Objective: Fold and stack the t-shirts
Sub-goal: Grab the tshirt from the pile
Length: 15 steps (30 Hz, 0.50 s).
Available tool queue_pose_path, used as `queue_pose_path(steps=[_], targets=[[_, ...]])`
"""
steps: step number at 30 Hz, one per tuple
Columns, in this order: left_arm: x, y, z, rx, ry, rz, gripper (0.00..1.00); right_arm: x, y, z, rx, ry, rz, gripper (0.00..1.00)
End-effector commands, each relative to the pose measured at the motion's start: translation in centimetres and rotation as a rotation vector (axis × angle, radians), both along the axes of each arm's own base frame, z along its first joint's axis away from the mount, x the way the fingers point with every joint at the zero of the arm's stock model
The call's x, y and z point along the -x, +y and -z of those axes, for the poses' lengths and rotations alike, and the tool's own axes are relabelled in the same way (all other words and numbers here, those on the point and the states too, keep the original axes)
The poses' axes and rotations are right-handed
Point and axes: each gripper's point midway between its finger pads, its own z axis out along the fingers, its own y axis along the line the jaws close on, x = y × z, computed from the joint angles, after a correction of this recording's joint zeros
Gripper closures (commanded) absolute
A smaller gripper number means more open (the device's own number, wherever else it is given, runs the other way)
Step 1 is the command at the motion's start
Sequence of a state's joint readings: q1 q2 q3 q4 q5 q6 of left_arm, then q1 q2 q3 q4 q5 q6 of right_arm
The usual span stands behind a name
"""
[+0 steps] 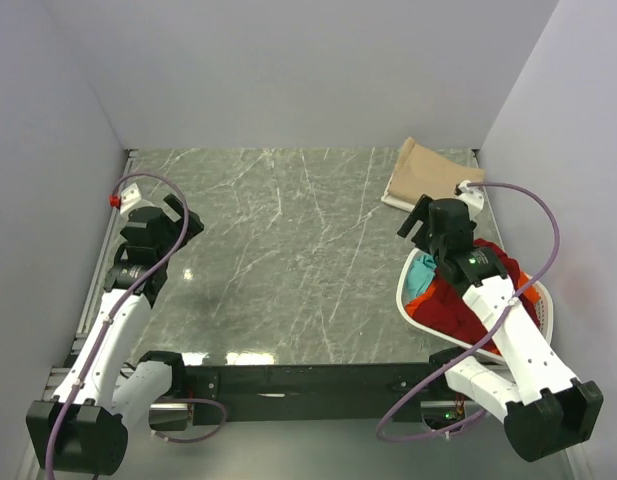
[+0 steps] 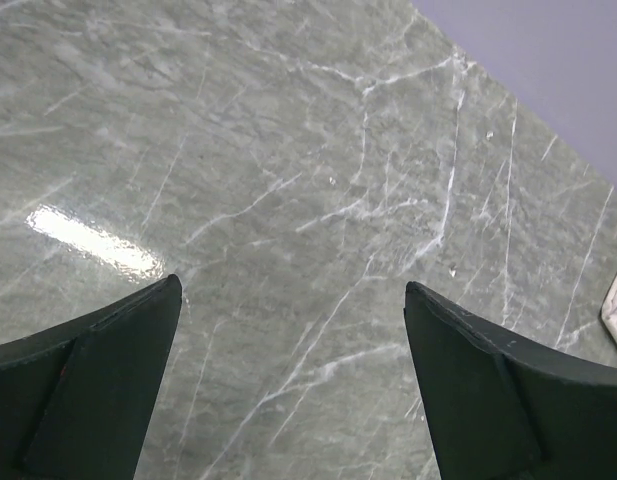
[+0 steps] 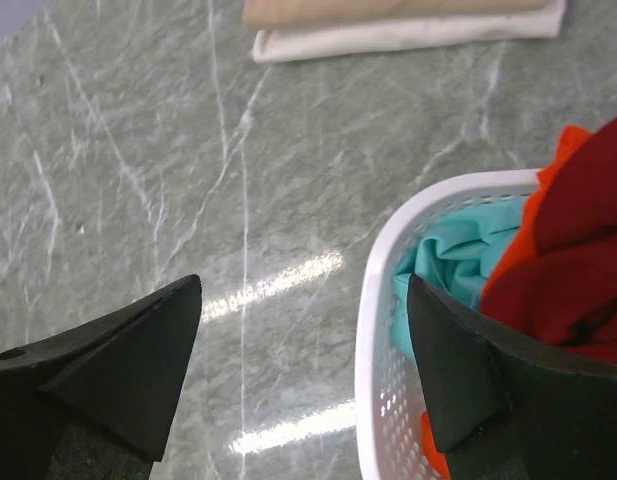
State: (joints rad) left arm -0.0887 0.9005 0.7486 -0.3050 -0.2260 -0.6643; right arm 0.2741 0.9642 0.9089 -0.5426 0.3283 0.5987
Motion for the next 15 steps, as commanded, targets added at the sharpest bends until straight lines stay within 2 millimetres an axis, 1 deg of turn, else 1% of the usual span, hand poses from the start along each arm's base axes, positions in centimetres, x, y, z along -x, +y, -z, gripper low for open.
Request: queue_pose_path(steps=[1, 3, 5, 8, 11, 13, 14, 15], targets=[[-0.4, 0.7, -2.2, -0.031, -0.046, -0.029, 0.01, -0.2, -2.5, -2.1, 0.001, -0.108, 0.166, 0.11], [-0.5, 0.6, -1.9, -0.031, -0.040, -0.021, 0.01, 0.2, -3.4, -1.9, 0.007, -0.104, 0.221, 0.10], [-0.6, 0.1, -1.5, -0.021, -0.035, 0.002, 0.01, 0.9, -4.6, -1.1, 0.024, -0.071, 0.298, 0.08], [-0.9, -0.5, -1.3, -0.004, -0.036, 0.031, 0.01, 1.8, -5.9, 0.1, 0.038, -0.009, 0.372, 0.04], [-1.2, -1.1, -1.3, 0.010, -0.049, 0.059, 0.01, 3.0, -7.8, 1.7, 0.037, 0.078, 0.459, 0.00], [-1.3, -1.3, -1.3, 0.014, -0.050, 0.072, 0.02, 4.0, -8.9, 3.0, 0.022, 0.149, 0.505, 0.00], [-1.4, -1.5, -1.2, 0.019, -0.051, 0.078, 0.02, 4.5, -10.2, 3.6, 0.012, 0.178, 0.555, 0.00], [-1.4, -1.5, -1.2, 0.020, -0.051, 0.080, 0.02, 4.9, -10.4, 4.5, -0.012, 0.209, 0.560, 0.00]])
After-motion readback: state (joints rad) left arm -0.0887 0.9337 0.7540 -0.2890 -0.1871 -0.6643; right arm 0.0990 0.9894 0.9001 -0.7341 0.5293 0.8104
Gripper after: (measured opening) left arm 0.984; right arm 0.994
